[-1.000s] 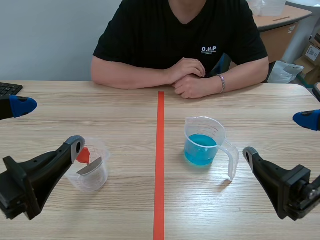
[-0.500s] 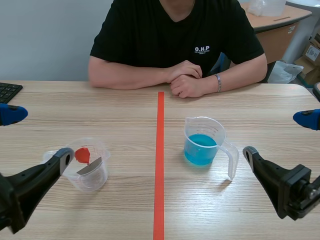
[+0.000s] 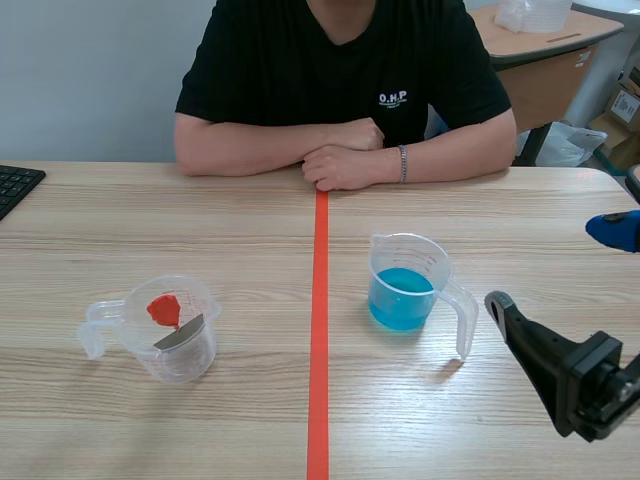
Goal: Do the redox reaction experiment.
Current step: 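Lift the metal plate out of the left beaker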
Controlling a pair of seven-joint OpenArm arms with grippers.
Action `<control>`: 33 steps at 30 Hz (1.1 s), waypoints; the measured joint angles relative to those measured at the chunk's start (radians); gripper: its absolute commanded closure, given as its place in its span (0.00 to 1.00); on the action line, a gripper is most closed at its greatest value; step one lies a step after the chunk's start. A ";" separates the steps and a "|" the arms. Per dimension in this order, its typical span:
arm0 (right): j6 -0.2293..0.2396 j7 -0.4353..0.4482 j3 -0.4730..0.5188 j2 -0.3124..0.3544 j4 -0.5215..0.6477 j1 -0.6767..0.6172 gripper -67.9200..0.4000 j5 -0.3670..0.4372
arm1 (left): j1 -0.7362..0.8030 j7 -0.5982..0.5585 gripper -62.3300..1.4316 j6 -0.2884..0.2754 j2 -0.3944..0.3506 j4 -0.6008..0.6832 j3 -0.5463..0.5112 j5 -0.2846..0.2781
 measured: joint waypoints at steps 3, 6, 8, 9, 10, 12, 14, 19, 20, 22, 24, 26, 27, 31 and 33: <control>0.000 0.019 0.000 0.000 0.000 0.000 0.00 -0.022 | -0.002 0.000 0.00 0.003 0.068 -0.092 0.001 0.000; 0.020 0.035 0.000 0.000 0.000 0.000 0.00 -0.041 | -0.003 -0.011 0.00 0.016 0.134 -0.163 0.005 0.000; 0.034 0.036 0.000 0.000 0.000 0.003 0.00 -0.044 | -0.003 -0.034 0.00 0.018 0.170 -0.197 0.005 0.000; 0.032 0.035 -0.003 0.000 0.000 0.007 0.00 -0.044 | -0.003 -0.052 0.00 0.018 0.186 -0.211 0.005 0.000; 0.033 0.036 -0.008 0.000 0.000 0.013 0.00 -0.052 | -0.003 -0.063 0.00 0.018 0.200 -0.222 0.005 0.000; 0.035 0.035 -0.028 0.000 0.000 0.032 0.00 -0.082 | -0.004 -0.082 0.00 0.018 0.227 -0.239 0.009 0.001; 0.050 0.035 -0.057 0.001 0.000 0.054 0.00 -0.099 | -0.016 -0.085 0.00 0.018 0.252 -0.253 0.019 0.014; 0.079 0.035 -0.145 0.001 0.000 0.121 0.00 -0.148 | -0.048 -0.086 0.00 0.017 0.277 -0.279 0.061 0.018; 0.079 0.036 -0.167 0.001 0.000 0.137 0.00 -0.162 | -0.051 -0.086 0.00 0.017 0.277 -0.285 0.068 0.018; 0.083 0.035 -0.216 0.001 0.000 0.174 0.00 -0.196 | -0.057 -0.086 0.00 0.018 0.277 -0.298 0.081 0.018; 0.095 0.035 -0.269 0.006 0.000 0.216 0.00 -0.218 | -0.070 -0.086 0.00 0.018 0.277 -0.316 0.098 0.021; 0.109 0.036 -0.332 0.018 0.000 0.263 0.00 -0.231 | -0.090 -0.085 0.00 0.018 0.277 -0.334 0.115 0.041; 0.113 0.036 -0.365 0.024 0.000 0.288 0.00 -0.241 | -0.100 -0.082 0.00 0.017 0.277 -0.342 0.120 0.046; 0.120 0.018 -0.480 0.034 -0.001 0.386 0.00 -0.271 | -0.127 -0.063 0.00 0.018 0.276 -0.368 0.124 0.045; 0.119 0.020 -0.537 0.034 -0.011 0.435 0.00 -0.276 | -0.134 -0.043 0.00 0.017 0.275 -0.377 0.124 0.045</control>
